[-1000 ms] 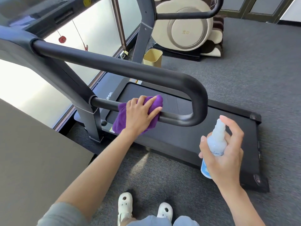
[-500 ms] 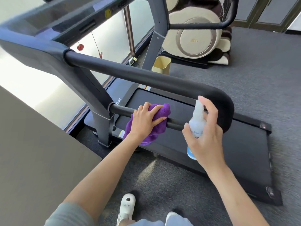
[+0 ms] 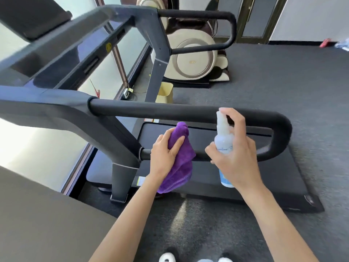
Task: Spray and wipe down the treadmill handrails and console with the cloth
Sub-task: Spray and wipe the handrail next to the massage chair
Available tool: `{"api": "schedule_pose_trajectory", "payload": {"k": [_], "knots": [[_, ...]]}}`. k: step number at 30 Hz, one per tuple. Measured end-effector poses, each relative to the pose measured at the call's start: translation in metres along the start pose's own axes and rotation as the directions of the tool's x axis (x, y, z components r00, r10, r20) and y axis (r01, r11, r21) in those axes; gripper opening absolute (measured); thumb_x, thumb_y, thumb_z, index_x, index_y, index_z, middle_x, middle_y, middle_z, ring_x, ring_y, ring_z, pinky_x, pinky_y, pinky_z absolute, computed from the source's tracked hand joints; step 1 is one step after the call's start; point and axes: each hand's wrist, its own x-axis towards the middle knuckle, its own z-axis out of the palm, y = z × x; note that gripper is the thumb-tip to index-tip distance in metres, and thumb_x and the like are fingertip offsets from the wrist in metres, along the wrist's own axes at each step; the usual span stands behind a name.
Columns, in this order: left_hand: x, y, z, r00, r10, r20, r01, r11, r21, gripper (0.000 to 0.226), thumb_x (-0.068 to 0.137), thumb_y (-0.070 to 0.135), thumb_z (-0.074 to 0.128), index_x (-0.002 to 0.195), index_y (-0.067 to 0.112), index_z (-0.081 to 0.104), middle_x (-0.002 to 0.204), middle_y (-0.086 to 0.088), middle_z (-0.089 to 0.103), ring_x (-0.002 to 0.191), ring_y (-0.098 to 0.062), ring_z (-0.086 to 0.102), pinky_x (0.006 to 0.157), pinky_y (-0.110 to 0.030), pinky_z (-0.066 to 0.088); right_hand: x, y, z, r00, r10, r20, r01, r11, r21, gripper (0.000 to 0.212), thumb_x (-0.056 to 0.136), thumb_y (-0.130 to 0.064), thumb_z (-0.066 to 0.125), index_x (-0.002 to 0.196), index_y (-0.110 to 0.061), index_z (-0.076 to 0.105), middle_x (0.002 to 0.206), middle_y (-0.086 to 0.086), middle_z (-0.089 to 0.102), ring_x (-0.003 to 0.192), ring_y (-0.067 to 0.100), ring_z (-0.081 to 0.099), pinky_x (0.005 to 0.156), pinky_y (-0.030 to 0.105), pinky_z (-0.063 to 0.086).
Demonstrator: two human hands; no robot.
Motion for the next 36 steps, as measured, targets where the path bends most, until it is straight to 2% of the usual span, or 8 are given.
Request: {"api": "schedule_pose_trajectory", "payload": {"k": [2, 6, 11, 20, 25, 28, 31, 36], "knots": [[0.002, -0.005, -0.015, 1.000, 0.002, 0.006, -0.002, 1.000, -0.014, 0.035, 0.096, 0.044, 0.053, 0.127, 0.028, 0.058, 0.111, 0.005, 0.065, 0.102, -0.011, 0.059, 0.092, -0.036, 0.047, 0.001, -0.015, 0.015, 1.000, -0.010, 0.021, 0.010, 1.000, -0.020, 0.072, 0.085, -0.010, 0.070, 0.138, -0.046, 0.036, 0.071, -0.012, 0.058, 0.060, 0.011, 0.060, 0.066, 0.025, 0.053], [-0.001, -0.021, -0.044, 1.000, -0.024, 0.012, 0.025, 1.000, -0.015, 0.034, 0.094, 0.049, 0.052, 0.124, 0.034, 0.058, 0.109, 0.008, 0.066, 0.100, -0.010, 0.061, 0.092, -0.040, 0.048, 0.002, -0.036, 0.042, 0.999, -0.048, 0.013, 0.049, 0.996, -0.077, 0.076, 0.084, -0.001, 0.067, 0.136, -0.047, 0.036, 0.078, -0.016, 0.059, 0.074, -0.001, 0.054, 0.069, 0.002, 0.039], [-0.003, -0.044, -0.069, 0.998, -0.061, -0.016, 0.061, 0.998, -0.006, 0.030, 0.094, 0.051, 0.051, 0.121, 0.038, 0.057, 0.108, 0.013, 0.065, 0.099, -0.006, 0.060, 0.092, -0.041, 0.049, 0.013, -0.051, 0.062, 0.997, -0.075, 0.006, 0.076, 0.989, -0.126, 0.076, 0.081, 0.001, 0.063, 0.134, -0.046, 0.037, 0.069, -0.020, 0.047, 0.071, 0.013, 0.048, 0.064, 0.024, 0.044], [-0.012, -0.058, -0.081, 0.995, -0.085, -0.043, 0.085, 0.996, -0.010, 0.028, 0.091, 0.056, 0.050, 0.116, 0.043, 0.056, 0.106, 0.018, 0.065, 0.098, 0.000, 0.059, 0.090, -0.037, 0.048, 0.016, -0.051, 0.076, 0.986, -0.123, -0.109, 0.108, 0.985, -0.136, 0.065, 0.077, -0.001, 0.063, 0.128, -0.037, 0.042, 0.065, -0.027, 0.040, 0.063, -0.002, 0.048, 0.064, 0.003, 0.035], [-0.018, -0.055, -0.074, 0.996, -0.090, -0.018, 0.090, 0.996, -0.013, 0.041, 0.087, 0.064, 0.045, 0.118, 0.040, 0.057, 0.106, 0.017, 0.066, 0.097, -0.001, 0.060, 0.089, -0.037, 0.049, 0.012, -0.045, 0.064, 0.991, -0.093, -0.093, 0.078, 0.986, -0.150, 0.070, 0.079, -0.005, 0.061, 0.132, -0.043, 0.038, 0.068, -0.016, 0.050, 0.068, 0.014, 0.048, 0.063, 0.016, 0.040], [-0.018, -0.052, -0.067, 0.995, -0.097, -0.004, 0.097, 0.995, -0.014, 0.035, 0.091, 0.058, 0.049, 0.119, 0.039, 0.057, 0.107, 0.016, 0.065, 0.098, -0.002, 0.060, 0.090, -0.036, 0.048, 0.004, -0.037, 0.048, 0.988, -0.063, -0.141, 0.042, 0.989, -0.142, 0.067, 0.078, -0.013, 0.057, 0.131, -0.049, 0.036, 0.069, -0.012, 0.052, 0.071, 0.009, 0.054, 0.066, 0.007, 0.041], [-0.014, -0.045, -0.060, 0.996, -0.094, 0.002, 0.094, 0.995, -0.015, 0.034, 0.091, 0.056, 0.049, 0.119, 0.039, 0.057, 0.109, 0.017, 0.064, 0.101, -0.004, 0.059, 0.089, -0.032, 0.046, -0.004, -0.021, 0.028, 0.980, -0.020, -0.198, -0.014, 0.985, -0.171, 0.066, 0.081, -0.008, 0.061, 0.133, -0.045, 0.040, 0.068, -0.013, 0.053, 0.067, 0.008, 0.055, 0.064, 0.006, 0.041], [-0.008, -0.034, -0.045, 0.996, -0.089, 0.011, 0.089, 0.996, -0.019, 0.030, 0.093, 0.051, 0.052, 0.119, 0.038, 0.058, 0.107, 0.016, 0.065, 0.100, -0.007, 0.060, 0.091, -0.037, 0.048, -0.014, -0.004, -0.001, 0.947, -0.014, -0.321, -0.045, 0.983, -0.177, 0.059, 0.079, -0.007, 0.060, 0.128, -0.036, 0.045, 0.073, -0.010, 0.058, 0.055, 0.022, 0.055, 0.060, 0.022, 0.047]]}}
